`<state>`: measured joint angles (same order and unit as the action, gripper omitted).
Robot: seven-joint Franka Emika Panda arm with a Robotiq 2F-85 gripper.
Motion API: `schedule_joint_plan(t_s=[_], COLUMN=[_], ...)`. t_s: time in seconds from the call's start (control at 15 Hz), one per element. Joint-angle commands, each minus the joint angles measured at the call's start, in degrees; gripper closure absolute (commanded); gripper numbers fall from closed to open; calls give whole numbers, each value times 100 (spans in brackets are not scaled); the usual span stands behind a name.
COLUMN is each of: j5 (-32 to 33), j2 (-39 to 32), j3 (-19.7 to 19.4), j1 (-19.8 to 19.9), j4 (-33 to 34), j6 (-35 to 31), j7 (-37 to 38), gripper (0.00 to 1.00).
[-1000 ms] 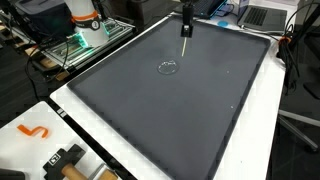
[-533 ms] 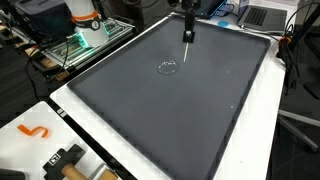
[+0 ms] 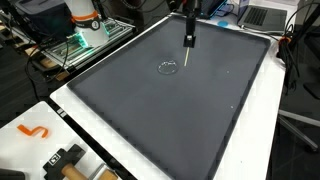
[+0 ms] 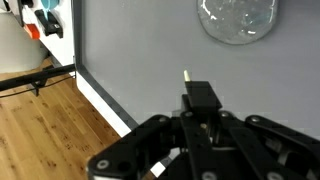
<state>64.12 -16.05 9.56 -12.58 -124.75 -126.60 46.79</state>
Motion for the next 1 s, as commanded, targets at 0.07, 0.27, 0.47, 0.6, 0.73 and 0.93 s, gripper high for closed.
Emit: schedule_joint_plan(t_s=[0.07,0.27,0.47,0.6,0.73,0.93], j5=[261,322,339,328,320,308], j2=[-182,-227,-291,-321,-336,-334], j3=[-61,-63,-69,-78,-88,-110], j1=[-100,-96,-84,-67,-51,-27], j4=[114,133,170,187,204,218], j6=[160,161,151,103,58,12], j7=[228,270,304,314,306,293], gripper=[97,97,97,97,97,97])
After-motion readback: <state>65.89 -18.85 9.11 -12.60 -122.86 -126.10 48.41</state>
